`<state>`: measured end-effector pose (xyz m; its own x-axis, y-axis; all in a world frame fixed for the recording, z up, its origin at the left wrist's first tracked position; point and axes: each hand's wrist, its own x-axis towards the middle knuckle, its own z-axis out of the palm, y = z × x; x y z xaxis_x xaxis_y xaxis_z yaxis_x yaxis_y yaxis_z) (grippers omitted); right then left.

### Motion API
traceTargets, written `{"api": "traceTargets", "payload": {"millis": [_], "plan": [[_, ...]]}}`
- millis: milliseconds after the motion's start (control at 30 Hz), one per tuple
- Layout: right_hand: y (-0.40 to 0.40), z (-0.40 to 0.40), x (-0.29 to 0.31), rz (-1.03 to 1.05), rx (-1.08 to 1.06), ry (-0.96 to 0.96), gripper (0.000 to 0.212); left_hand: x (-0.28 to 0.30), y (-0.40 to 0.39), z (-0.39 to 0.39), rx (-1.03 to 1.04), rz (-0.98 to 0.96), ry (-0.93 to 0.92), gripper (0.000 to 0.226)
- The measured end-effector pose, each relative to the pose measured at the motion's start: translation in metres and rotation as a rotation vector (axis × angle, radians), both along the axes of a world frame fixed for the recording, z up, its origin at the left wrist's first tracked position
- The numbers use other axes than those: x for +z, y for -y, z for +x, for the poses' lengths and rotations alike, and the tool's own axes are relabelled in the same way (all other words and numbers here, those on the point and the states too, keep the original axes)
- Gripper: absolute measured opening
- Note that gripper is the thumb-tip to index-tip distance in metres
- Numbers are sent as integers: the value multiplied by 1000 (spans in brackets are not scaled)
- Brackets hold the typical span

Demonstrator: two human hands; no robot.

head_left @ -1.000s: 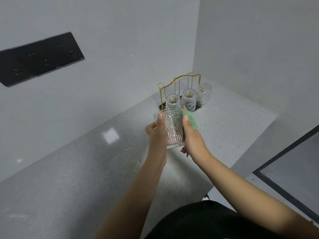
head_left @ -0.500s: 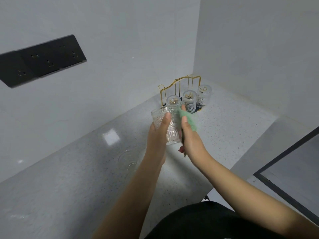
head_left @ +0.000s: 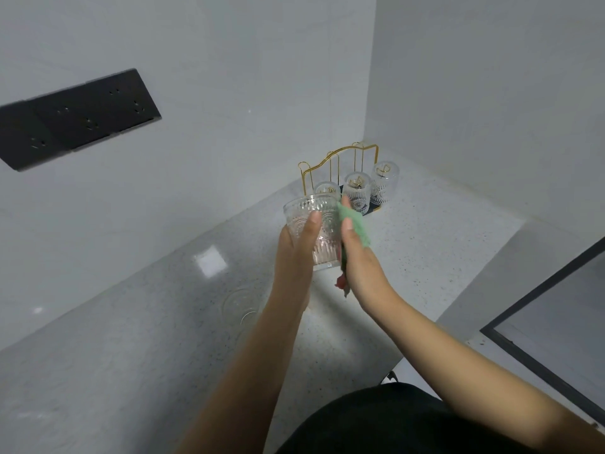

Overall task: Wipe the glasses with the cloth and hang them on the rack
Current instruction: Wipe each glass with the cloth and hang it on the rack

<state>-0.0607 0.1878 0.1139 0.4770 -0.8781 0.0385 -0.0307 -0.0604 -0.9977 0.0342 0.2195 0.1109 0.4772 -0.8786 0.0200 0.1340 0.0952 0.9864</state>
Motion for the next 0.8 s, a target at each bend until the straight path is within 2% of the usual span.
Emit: {"api": "traceTargets", "payload": {"millis": [67,167,200,267,333,367,467,533,633,667,733,767,800], "plan": [[-2,3,-8,-150,9,18,52,-2,1,1,62,67,-5,47],[-2,4,-6,-268,11,36,52,-3,0,1,19,57,-69,67],[-1,3,-3,-244,8,43,50,-3,0,0,-29,12,-60,63],[7,1,3,-48,-10,10,44,1,-3,-3,-97,-52,-65,52],[13,-1,8,137,-34,-62,56,3,-3,-4,-126,-55,-76,48],[15,-2,7,164,-32,-99,61,3,-2,-3,-127,-49,-59,46],[8,1,4,14,-4,-41,56,3,0,2,-38,-13,4,46],[3,5,-2,-104,22,10,54,2,2,4,31,42,-24,54],[1,8,-2,-288,29,11,51,0,-1,3,-5,45,-84,68],[2,7,0,-288,23,13,49,-1,-2,2,-40,17,-78,66],[8,6,4,-121,-11,-5,35,1,-6,-2,-93,-49,-69,55],[11,5,5,-3,-27,-39,36,4,-7,-4,-110,-66,-84,53],[14,4,3,73,-40,-78,47,5,-8,-5,-119,-74,-96,53]]}}
